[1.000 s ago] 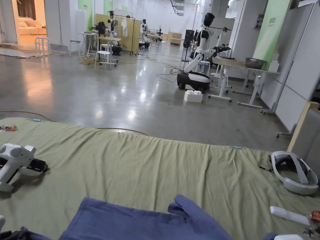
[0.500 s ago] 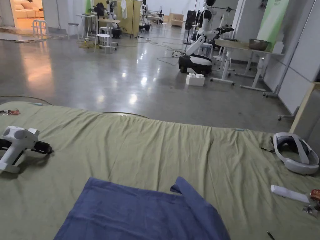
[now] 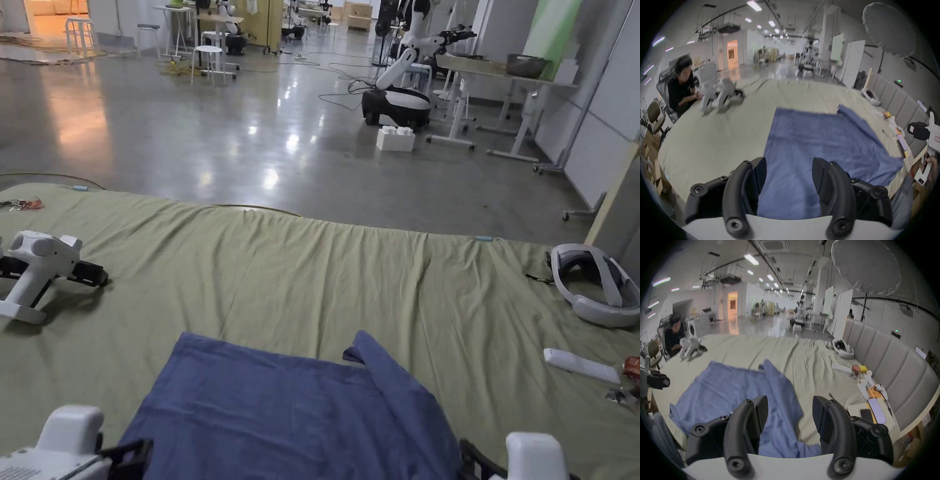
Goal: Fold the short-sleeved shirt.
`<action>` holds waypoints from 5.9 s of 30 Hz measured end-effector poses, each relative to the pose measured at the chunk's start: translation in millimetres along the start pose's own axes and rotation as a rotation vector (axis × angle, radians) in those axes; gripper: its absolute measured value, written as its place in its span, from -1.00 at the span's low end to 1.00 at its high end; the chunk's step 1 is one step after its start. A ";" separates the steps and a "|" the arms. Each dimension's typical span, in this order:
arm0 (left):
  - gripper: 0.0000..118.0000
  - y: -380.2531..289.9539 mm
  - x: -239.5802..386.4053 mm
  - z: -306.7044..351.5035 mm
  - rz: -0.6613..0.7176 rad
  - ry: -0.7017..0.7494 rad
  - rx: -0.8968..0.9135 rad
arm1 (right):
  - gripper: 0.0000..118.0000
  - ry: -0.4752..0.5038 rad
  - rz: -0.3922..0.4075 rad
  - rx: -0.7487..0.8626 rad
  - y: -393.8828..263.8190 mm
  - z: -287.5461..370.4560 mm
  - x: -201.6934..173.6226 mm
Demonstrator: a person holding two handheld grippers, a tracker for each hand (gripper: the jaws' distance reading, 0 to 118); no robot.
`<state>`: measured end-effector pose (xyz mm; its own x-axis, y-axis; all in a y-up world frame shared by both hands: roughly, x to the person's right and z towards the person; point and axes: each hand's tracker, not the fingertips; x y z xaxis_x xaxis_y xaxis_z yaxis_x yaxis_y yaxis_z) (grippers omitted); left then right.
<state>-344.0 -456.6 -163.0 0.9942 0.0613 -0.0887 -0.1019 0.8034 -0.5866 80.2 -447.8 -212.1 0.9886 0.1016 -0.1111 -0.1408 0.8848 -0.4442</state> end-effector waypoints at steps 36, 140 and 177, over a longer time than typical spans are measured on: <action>-0.97 67.3 -51.2 -219.6 0.135 0.028 -0.163 | -0.91 0.030 -0.023 0.019 -12.7 -87.9 -48.7; -0.90 464.2 -28.7 -18.3 -0.097 0.154 0.442 | -0.91 -0.061 0.047 0.365 451.5 -94.2 73.2; -0.90 10.8 -60.7 39.5 -0.015 0.039 0.050 | -0.91 -0.040 0.071 -0.068 27.5 38.4 64.4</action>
<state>-404.1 -428.3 -132.2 0.9934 0.0268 -0.1119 -0.0841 0.8326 -0.5475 142.0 -399.5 -197.3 0.9772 0.1820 -0.1097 -0.2125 0.8418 -0.4962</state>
